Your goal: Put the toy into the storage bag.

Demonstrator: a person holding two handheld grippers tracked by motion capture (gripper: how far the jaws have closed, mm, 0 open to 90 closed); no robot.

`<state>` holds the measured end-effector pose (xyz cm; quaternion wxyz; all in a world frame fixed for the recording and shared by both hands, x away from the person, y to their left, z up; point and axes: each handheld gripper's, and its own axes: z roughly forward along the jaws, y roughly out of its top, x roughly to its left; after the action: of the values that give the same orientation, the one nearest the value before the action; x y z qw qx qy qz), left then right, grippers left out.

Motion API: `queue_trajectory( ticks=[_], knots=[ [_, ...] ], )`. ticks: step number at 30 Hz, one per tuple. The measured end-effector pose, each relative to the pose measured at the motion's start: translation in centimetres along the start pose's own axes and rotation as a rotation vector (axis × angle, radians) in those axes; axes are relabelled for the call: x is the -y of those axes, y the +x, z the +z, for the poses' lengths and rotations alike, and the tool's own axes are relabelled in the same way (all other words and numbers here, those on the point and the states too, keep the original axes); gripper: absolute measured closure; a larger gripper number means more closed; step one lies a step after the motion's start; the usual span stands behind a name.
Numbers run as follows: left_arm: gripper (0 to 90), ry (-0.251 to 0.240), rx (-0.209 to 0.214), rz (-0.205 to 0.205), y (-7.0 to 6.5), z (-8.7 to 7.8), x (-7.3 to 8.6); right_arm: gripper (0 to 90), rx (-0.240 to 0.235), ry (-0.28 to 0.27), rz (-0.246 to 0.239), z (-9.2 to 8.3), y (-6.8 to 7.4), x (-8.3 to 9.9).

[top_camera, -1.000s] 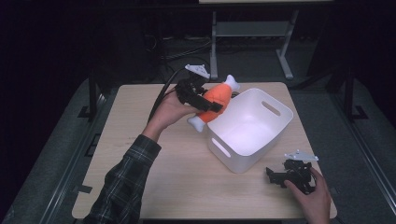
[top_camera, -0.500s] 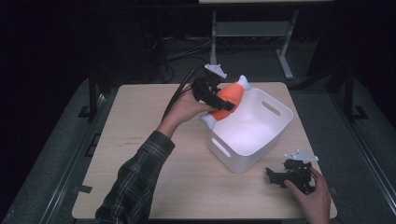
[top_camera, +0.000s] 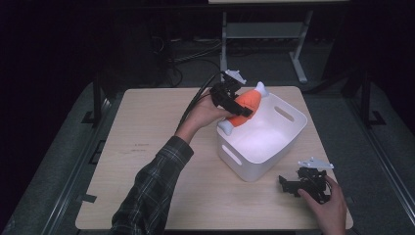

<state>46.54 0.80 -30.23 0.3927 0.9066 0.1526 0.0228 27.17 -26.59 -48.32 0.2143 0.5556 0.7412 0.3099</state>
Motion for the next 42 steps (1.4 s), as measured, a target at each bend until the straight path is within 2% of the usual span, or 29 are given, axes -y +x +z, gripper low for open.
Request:
queue_trajectory(
  ticks=[9, 14, 22, 33, 40, 42],
  knots=[
    [36.8, 0.014, 0.011, 0.007, 0.1, 1.5, 0.4, 0.0, -0.001, 0.0, 0.0, 0.0, 0.0, 0.0],
    [35.7, 0.018, 0.025, 0.019, 0.1, 1.8, 0.6, 0.0, 0.0, 0.0, 0.0, 0.0, 0.0, 0.0],
    [35.0, 0.02, 0.021, 0.018, 0.1, 1.8, 0.8, 0.0, 0.0, 0.0, 0.0, 0.0, 0.0, 0.0],
    [35.1, -0.003, 0.011, 0.017, 0.1, 1.0, 0.8, 0.0, -0.001, -0.001, 0.001, 0.0, 0.0, 0.0],
    [35.3, -0.015, -0.003, 0.013, 0.0, -0.3, 1.2, 0.0, -0.001, -0.001, 0.0, 0.0, 0.0, 0.0],
    [35.4, -0.027, 0.005, 0.004, 0.0, -0.7, 1.4, 0.0, -0.001, -0.001, 0.0, 0.0, 0.0, 0.0]
  ],
)
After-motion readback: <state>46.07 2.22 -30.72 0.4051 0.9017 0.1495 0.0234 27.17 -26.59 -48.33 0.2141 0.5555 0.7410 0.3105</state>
